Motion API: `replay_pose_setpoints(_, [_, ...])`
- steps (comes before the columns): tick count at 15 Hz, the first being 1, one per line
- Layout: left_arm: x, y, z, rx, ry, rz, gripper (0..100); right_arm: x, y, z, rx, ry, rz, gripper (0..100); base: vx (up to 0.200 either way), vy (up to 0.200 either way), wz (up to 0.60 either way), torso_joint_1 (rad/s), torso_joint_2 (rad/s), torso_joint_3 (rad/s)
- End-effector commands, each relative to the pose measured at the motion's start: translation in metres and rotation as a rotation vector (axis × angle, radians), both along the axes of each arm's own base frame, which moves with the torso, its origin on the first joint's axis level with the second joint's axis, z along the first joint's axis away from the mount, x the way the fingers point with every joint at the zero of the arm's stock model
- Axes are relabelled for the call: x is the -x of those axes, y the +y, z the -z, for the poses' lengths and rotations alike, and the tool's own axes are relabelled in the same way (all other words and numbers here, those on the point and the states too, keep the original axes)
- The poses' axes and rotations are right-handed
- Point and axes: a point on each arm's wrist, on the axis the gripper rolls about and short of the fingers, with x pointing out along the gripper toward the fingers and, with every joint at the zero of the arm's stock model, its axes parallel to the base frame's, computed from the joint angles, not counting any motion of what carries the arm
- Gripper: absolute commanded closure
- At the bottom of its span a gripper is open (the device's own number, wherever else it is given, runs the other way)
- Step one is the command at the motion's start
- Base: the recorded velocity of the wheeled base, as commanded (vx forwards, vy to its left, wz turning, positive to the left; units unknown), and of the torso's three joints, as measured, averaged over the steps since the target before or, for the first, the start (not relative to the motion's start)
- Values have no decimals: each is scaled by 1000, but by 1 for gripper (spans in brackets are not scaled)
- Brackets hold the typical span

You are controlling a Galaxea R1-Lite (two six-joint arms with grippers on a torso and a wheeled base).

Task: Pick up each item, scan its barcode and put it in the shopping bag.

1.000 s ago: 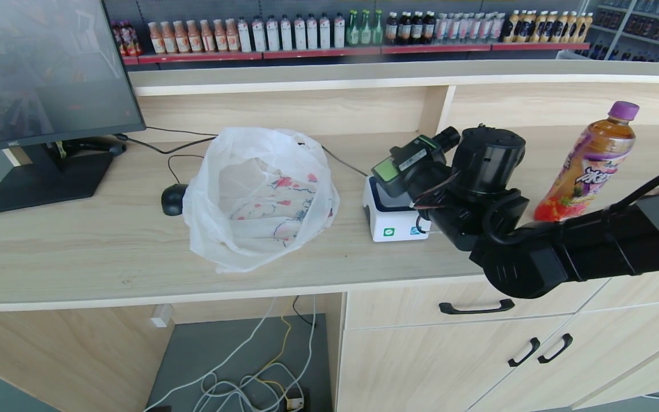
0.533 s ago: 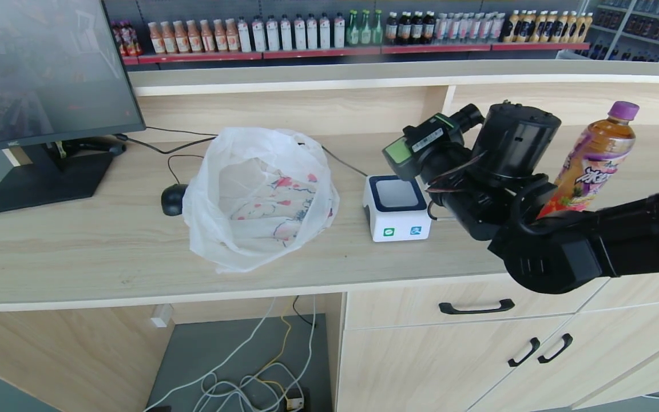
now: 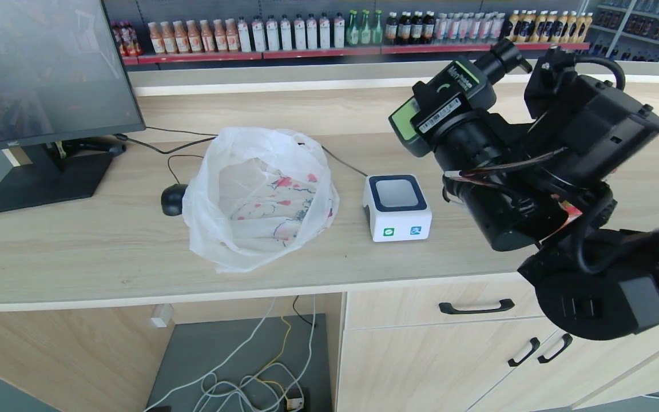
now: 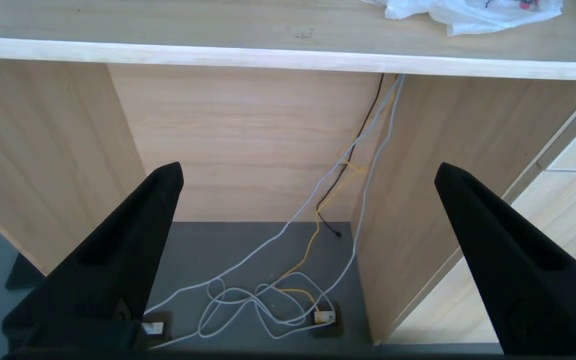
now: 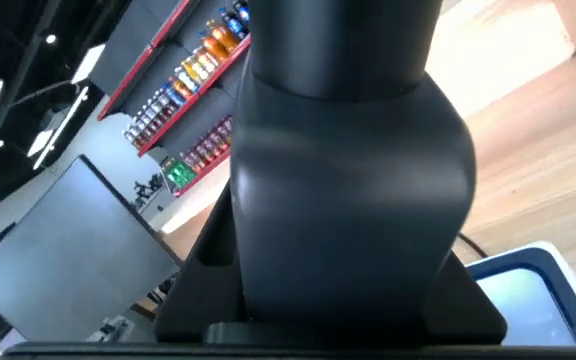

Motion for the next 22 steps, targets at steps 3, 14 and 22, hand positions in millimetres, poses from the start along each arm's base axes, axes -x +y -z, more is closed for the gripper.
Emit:
replay_pose_setpoints(3, [0, 0, 0, 0, 0, 0, 0, 22, -9, 21, 277, -159, -8, 100, 0, 0, 0, 0, 0, 0])
replay_pose_setpoints(14, [0, 0, 0, 2, 0, 0, 0, -11, -41, 48, 610, -278, 170, 100, 0, 0, 0, 0, 0, 0])
replay_pose_setpoints(22, [0, 0, 0, 5, 0, -2, 0, -12, -42, 50, 599, -267, 163, 100, 0, 200, 0, 4, 4, 0])
